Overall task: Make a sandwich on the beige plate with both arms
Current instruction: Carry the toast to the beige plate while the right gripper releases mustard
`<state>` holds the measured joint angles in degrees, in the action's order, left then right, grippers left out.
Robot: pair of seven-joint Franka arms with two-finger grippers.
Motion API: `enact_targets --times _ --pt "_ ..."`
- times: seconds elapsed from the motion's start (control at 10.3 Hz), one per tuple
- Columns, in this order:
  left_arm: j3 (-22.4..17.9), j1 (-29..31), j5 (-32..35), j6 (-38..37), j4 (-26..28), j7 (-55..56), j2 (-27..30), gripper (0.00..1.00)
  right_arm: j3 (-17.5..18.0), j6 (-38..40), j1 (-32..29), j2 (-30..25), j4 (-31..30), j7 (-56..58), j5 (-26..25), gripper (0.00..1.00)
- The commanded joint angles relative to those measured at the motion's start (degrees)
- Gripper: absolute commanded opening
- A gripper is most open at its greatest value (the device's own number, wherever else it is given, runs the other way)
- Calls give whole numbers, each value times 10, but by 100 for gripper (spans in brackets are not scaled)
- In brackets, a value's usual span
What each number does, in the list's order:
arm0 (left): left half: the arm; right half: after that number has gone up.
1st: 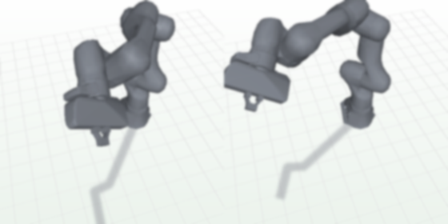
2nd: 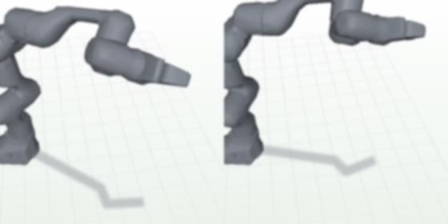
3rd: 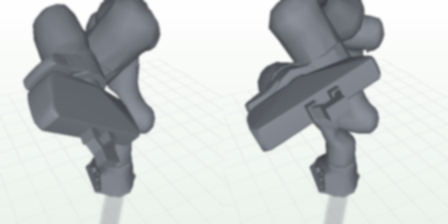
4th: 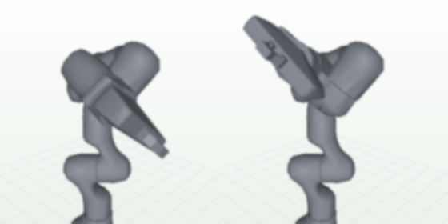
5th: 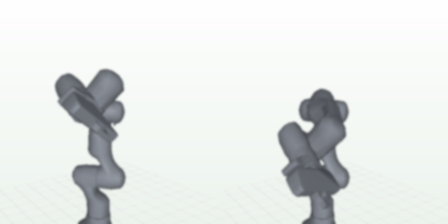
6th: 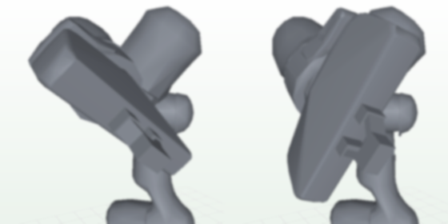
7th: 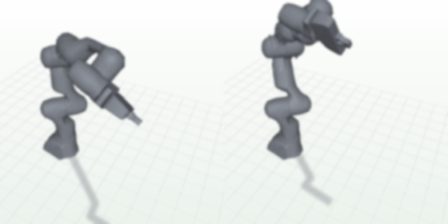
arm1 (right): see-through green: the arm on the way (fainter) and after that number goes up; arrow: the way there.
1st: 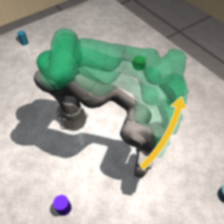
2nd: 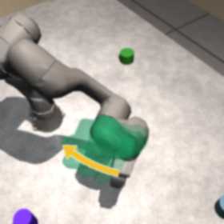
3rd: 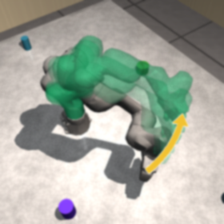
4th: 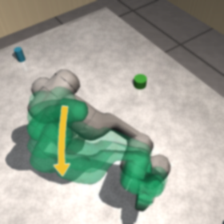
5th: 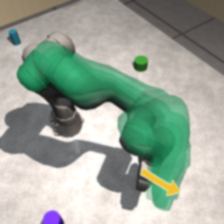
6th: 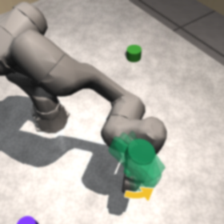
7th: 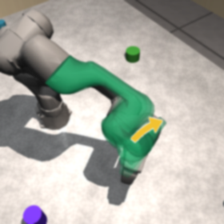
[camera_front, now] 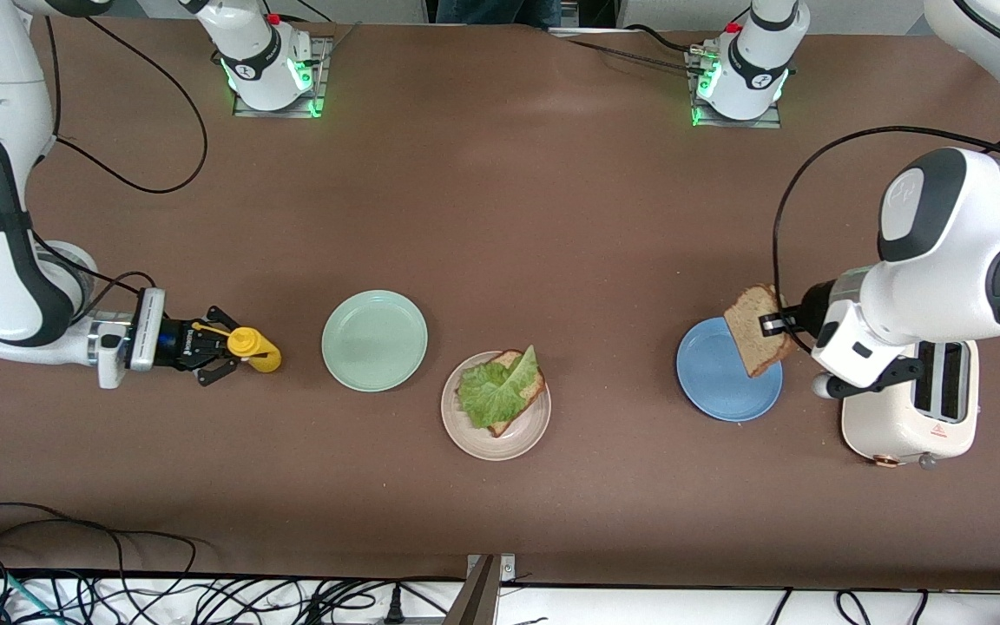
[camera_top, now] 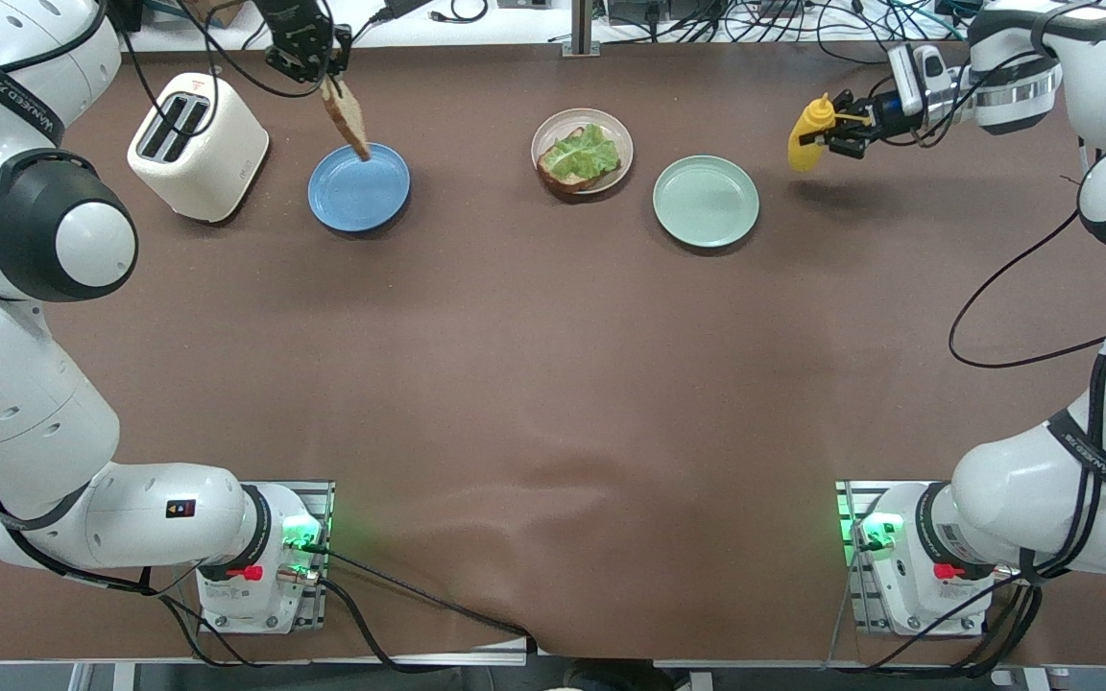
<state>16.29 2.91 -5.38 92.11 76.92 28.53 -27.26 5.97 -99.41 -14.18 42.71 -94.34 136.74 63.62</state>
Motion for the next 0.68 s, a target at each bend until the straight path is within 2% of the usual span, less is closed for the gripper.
enact_targets --times 0.0,0.1,0.29,0.39,0.49,0.58 --pt "26 -26 -38 -2 0 87 -9 0 -10 37 -4 27 1 55 23 0" --pt "25 -63 -56 9 -5 129 -23 0 -10 39 -4 32 1 66 23 0" --pt "25 -111 -81 89 -12 219 -51 0 -15 39 -3 46 1 72 26 1" --pt "25 -127 -98 146 -12 249 -62 0 -20 40 -1 49 1 71 32 46" --pt "25 -139 -118 202 -12 274 -72 0 -20 41 -1 57 1 71 33 99" --pt "25 -152 -144 260 -12 280 -82 0 -23 49 -1 59 2 71 41 100"
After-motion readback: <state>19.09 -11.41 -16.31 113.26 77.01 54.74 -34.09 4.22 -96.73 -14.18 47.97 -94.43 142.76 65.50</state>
